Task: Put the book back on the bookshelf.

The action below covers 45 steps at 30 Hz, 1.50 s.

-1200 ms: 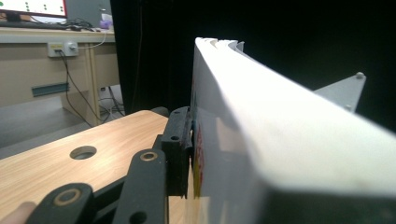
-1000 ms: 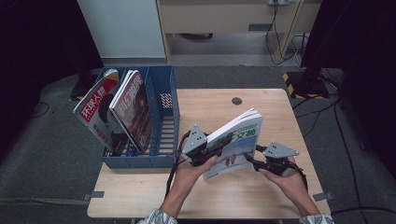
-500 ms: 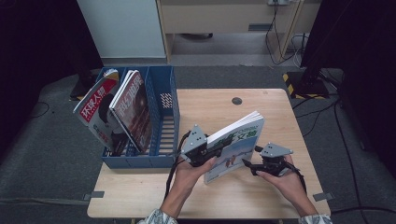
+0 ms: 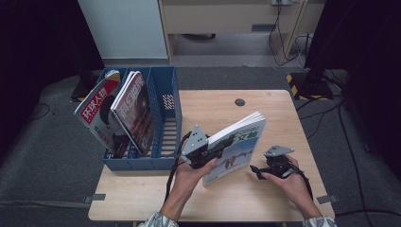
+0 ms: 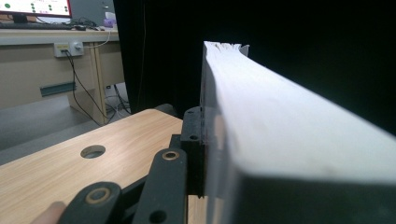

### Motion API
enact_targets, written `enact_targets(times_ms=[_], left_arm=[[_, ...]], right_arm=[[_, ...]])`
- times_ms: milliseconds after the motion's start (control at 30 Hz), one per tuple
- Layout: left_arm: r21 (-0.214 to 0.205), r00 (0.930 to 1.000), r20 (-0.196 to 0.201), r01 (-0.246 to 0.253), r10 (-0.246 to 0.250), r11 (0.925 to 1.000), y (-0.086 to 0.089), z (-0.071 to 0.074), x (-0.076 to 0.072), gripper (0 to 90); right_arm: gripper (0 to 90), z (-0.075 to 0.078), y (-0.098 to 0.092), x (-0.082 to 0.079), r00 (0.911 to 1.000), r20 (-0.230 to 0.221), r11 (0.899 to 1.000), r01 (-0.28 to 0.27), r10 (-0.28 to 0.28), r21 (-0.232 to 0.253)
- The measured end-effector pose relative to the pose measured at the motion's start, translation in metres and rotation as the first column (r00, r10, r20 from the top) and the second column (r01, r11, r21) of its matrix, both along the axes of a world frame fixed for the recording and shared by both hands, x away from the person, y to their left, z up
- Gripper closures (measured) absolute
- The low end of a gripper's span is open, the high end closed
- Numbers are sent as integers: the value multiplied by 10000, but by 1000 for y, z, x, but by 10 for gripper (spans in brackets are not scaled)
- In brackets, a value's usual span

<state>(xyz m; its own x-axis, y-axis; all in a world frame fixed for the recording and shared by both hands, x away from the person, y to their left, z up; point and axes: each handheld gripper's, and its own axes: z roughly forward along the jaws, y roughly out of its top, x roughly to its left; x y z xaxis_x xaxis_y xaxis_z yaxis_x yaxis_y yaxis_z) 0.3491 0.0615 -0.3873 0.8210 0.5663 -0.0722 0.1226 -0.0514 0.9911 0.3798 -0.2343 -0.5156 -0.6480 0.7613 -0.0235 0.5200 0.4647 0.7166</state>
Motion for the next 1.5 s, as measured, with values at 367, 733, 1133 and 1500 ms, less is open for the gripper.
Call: enact_targets(times_ms=[367, 733, 1133, 1500], left_arm=[[-244, 9999, 119, -71, 74, 9997, 6, 9, -3, 736], [-302, 9998, 126, -153, 157, 9994, 10, 12, -3, 736], [-539, 9994, 190, -295, 306, 9981, 19, 21, -5, 736], [-796, 9976, 234, -625, 646, 9949, 33, 27, -6, 736]], right_arm=[[145, -11, -3, 4, 9962, -827, 9996, 266, -271, -70], [113, -16, -2, 3, 9972, -726, 9998, 186, -185, -3], [89, -19, -1, 1, 9984, -531, 9998, 193, -189, 74], [89, -19, -2, 1, 9986, -513, 9999, 131, -128, 51]])
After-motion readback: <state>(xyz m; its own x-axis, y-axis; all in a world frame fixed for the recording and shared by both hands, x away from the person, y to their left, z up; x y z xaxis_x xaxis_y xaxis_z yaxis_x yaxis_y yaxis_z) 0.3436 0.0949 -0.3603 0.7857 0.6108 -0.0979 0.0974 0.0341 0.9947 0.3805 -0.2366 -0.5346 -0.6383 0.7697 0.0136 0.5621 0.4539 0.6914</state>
